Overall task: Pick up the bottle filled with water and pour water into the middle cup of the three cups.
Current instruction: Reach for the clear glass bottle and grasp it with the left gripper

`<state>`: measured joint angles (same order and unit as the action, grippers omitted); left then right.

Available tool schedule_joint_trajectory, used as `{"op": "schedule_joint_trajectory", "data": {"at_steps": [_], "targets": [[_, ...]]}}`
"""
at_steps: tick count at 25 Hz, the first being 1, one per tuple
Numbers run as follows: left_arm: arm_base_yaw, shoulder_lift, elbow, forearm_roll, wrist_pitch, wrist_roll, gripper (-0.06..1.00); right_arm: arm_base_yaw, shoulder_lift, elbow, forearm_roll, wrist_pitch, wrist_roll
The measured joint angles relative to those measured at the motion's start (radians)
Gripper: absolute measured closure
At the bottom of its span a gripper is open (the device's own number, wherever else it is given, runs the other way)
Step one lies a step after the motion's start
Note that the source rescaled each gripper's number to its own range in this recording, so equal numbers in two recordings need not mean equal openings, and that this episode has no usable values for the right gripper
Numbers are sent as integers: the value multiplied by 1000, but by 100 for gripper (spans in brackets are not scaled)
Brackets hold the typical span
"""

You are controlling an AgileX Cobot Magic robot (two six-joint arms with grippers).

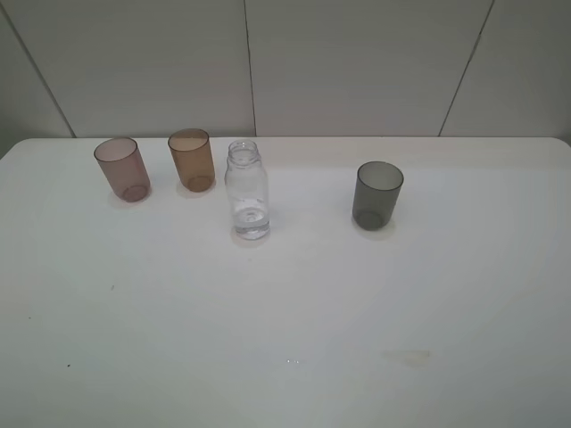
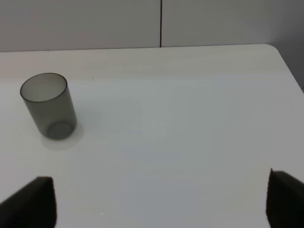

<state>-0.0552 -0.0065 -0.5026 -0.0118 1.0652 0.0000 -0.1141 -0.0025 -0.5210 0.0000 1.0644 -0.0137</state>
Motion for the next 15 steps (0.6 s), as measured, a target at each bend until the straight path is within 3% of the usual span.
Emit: {"op": "schedule_joint_trajectory", "data": {"at_steps": [15], "targets": [[0, 0, 0, 0, 0, 0, -2, 0, 0, 0, 0, 0, 0]]}}
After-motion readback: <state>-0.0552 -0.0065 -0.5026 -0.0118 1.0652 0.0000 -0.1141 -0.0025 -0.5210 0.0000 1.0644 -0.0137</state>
